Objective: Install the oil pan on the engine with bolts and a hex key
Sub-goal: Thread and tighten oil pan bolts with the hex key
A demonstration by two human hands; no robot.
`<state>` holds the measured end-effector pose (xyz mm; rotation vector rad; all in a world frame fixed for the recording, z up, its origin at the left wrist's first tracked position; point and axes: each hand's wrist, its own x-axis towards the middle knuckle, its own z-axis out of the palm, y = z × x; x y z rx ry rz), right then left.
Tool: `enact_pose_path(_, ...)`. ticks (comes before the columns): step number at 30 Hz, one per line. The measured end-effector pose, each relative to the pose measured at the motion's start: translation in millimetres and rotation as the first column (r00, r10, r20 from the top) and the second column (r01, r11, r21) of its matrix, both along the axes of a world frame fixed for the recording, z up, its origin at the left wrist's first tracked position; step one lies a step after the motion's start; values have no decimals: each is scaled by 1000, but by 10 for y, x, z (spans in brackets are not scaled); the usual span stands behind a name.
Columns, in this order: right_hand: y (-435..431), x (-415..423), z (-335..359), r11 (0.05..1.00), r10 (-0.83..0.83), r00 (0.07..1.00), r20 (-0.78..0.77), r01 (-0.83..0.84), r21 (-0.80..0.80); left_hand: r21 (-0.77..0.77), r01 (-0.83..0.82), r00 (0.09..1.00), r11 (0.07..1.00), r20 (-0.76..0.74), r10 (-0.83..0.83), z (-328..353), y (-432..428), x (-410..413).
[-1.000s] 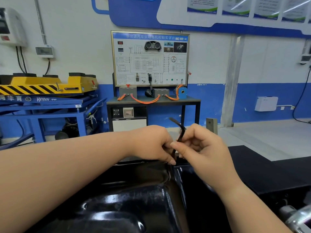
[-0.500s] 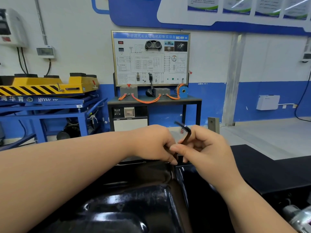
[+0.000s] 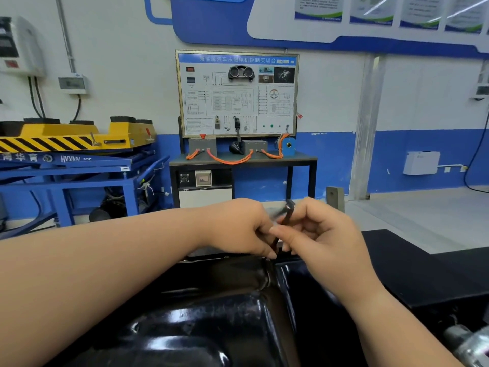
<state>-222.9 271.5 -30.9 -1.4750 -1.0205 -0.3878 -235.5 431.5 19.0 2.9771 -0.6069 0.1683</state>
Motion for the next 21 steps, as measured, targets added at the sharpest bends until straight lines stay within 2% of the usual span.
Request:
enact_pose_path(5,1,-24,13,999,-32,999,-24,32,-4,-44,2,1000,999,-31,-3,7,-7,-10)
enact_pose_path(11,-25,-48,29,1000,0,999,54,1,-27,-47,28,998,999,-61,-30,26,-7,-22)
enact_pose_path(17,12,-26,16,998,-47,999,-22,48,37,-97,-9,998,995,-65,3,88,-9,-66)
enact_pose_path(21,25,-38,9,997,-70,998,3,70,20,-124,-8,999,992,-53,1,113,-24,-96)
